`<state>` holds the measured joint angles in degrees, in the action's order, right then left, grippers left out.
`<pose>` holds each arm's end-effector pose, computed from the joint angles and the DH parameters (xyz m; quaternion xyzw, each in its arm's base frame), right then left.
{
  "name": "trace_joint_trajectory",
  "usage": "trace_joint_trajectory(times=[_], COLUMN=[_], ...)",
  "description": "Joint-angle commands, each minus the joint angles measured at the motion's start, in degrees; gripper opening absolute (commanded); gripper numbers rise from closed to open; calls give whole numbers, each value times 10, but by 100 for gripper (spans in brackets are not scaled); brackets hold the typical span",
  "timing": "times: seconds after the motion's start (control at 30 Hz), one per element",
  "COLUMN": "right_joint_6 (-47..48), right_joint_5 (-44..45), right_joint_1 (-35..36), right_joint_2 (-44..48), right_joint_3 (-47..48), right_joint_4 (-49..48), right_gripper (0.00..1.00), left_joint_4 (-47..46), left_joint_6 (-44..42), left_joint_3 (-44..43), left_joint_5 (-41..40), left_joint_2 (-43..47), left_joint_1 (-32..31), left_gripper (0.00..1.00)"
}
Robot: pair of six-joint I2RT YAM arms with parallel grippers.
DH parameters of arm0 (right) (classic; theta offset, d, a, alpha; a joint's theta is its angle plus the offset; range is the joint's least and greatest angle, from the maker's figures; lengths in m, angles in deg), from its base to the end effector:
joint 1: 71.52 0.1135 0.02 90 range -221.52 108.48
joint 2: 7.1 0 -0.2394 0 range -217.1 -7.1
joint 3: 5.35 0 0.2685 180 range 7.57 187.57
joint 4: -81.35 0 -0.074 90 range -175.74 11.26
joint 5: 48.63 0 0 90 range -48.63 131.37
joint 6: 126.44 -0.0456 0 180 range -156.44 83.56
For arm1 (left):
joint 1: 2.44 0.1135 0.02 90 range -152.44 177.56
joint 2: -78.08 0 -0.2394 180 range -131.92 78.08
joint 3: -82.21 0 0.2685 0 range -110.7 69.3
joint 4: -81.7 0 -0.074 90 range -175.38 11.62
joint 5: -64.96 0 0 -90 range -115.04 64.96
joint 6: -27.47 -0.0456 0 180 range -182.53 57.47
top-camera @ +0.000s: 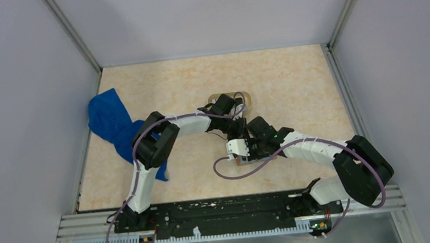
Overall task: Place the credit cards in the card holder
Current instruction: Insert the credit card into the card holder.
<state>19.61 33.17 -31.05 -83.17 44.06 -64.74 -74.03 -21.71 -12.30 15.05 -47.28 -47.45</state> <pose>0.1942 0.1743 0.1216 -0.7319 0.6287 0.0342 0.2604 0.2983 -0.3399 0.0817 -0.1354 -0.8919 0.4312 0.0165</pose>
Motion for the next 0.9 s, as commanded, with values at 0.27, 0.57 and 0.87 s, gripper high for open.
trace_joint_trajectory(times=[0.27,0.57,0.87], right_joint_6=[-2,-23,-27], right_joint_5=[2,-147,-224], right_joint_1=[-21,-87,-125], right_joint_2=[-3,44,52], right_joint_3=[28,36,45], right_joint_4=[24,46,67], right_gripper=[2,4,7], left_joint_4=[44,-15,-77], left_joint_6=[-37,-25,-15], left_joint_3=[29,65,110], left_joint_5=[-80,-85,-102], left_joint_2=[-30,25,97], left_joint_1=[-2,-2,-2], left_gripper=[24,25,24])
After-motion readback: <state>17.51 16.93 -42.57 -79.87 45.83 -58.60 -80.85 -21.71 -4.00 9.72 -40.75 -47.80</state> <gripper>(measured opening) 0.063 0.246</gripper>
